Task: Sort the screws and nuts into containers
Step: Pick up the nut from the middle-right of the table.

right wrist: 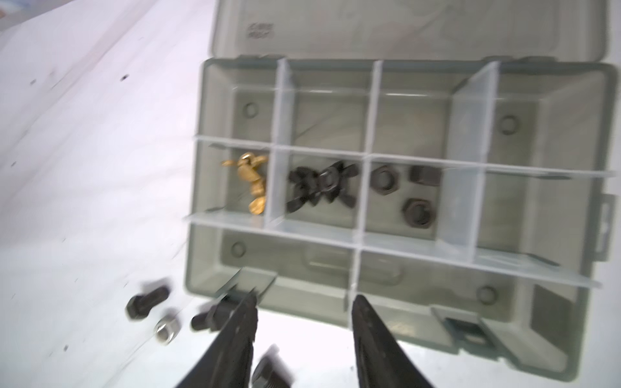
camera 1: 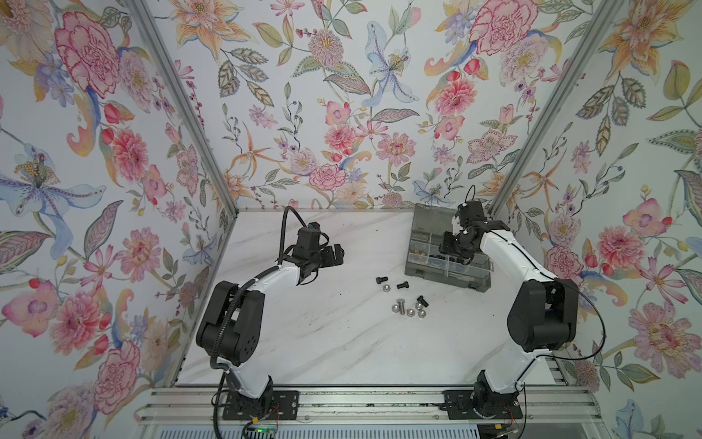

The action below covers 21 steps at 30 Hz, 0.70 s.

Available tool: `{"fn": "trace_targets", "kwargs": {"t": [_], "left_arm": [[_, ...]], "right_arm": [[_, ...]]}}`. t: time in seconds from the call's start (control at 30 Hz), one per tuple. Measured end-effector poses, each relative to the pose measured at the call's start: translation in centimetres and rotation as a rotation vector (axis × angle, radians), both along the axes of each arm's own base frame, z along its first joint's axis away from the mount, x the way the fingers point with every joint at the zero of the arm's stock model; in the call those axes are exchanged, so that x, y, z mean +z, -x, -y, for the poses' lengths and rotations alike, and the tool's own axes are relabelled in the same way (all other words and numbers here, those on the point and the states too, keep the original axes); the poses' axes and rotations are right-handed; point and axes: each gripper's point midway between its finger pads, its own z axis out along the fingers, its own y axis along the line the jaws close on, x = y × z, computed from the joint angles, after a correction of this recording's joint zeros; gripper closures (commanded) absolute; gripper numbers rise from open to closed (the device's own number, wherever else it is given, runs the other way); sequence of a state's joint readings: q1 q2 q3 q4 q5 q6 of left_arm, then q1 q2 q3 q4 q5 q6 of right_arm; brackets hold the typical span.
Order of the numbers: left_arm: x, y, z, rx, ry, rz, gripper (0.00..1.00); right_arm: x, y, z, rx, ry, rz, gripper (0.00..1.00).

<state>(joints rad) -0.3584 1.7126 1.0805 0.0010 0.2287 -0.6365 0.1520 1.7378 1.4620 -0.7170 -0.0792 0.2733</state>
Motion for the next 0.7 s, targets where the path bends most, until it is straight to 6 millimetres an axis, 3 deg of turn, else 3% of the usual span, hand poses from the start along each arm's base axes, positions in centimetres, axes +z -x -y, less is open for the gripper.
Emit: {"fn": "trace_targets", "kwargs": {"t": [0.13,0.27,0.47,0.7], "left_arm": [[0.6,-0.3,0.2,-0.002,0.005,0.012,0.01],[1.1,-0.7,0.3,-0.002,0.009,0.024,0.01],[0.8,-0.7,0.4,-0.002,0.008,0.020,0.00],[0.7,-0.7,0.4,-0.002,0.007,0.017,0.01]], "right_arm": [[-1.9,3.8,-5.2,0.131,-0.025,-0.064,0.47],[-5.2,7.7,-7.9,0.176,-0.018,-0.174,0.47],[-8.8,11.9,-8.4,0.118,0.007,-0.300,0.47],[-10.9,14.6,-8.1,0.062,0.050,-0.366,0.48]]}}
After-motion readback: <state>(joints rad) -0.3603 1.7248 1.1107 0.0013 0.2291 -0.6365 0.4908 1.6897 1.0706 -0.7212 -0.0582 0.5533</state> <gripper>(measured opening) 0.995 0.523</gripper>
